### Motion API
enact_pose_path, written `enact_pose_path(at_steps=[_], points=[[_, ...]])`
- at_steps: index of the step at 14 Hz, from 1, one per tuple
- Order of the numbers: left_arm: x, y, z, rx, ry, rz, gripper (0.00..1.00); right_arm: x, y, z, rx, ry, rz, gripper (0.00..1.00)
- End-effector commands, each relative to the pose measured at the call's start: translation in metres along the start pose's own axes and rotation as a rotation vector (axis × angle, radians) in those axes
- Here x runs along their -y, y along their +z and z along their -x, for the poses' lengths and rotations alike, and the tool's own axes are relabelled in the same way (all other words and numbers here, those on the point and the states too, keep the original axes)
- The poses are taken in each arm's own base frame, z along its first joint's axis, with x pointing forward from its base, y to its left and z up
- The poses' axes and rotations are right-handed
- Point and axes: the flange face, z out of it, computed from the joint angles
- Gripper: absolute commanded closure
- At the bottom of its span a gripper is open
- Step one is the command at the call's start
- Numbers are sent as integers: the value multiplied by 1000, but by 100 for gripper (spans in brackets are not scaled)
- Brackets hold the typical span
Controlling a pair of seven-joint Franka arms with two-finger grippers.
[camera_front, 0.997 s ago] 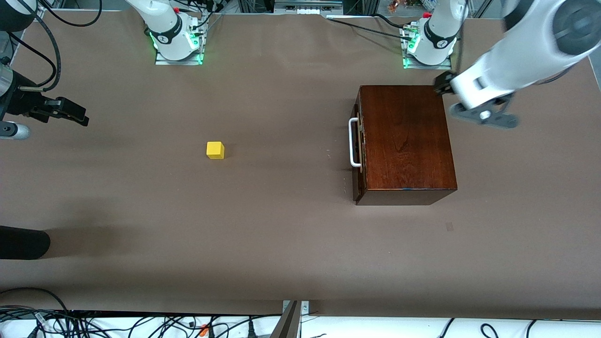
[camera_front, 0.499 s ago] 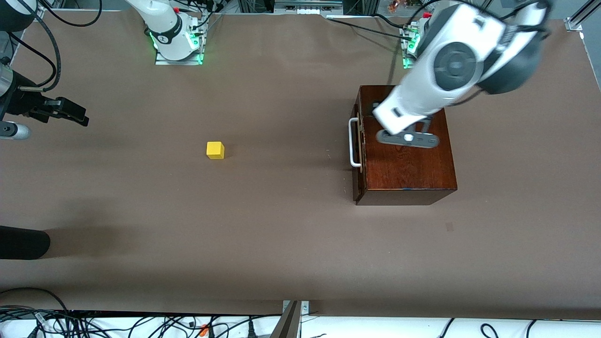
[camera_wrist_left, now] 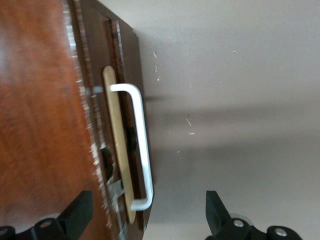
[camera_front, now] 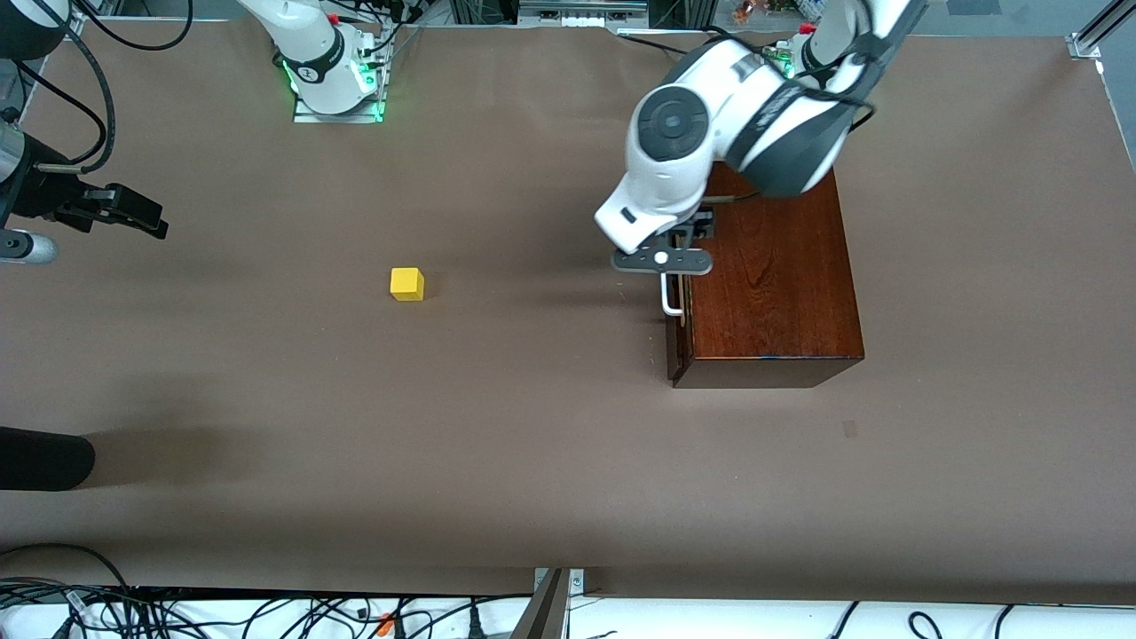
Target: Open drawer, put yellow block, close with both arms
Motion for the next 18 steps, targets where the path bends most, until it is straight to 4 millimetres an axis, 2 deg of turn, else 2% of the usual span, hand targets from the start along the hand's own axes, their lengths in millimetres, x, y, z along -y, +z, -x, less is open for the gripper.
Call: enact_pose_path(at_steps=[1, 3, 5, 9, 14, 18], points=[[-6, 26, 2, -52, 17, -42, 0, -1, -6, 0, -9, 5, 0, 0], [-9, 43, 8, -53, 30, -45, 0, -1, -6, 0, -9, 4, 0, 0], [-8, 52, 10, -77, 56, -95, 0, -1, -6, 0, -9, 4, 2, 0], [-10, 64, 11, -96, 72, -94, 0, -1, -5, 0, -8, 4, 2, 0], [-6, 68, 5, -129, 84, -107, 0, 0, -6, 0, -12, 1, 3, 0], [-2, 85, 6, -150, 98, -100, 0, 1, -6, 0, -12, -1, 2, 0]])
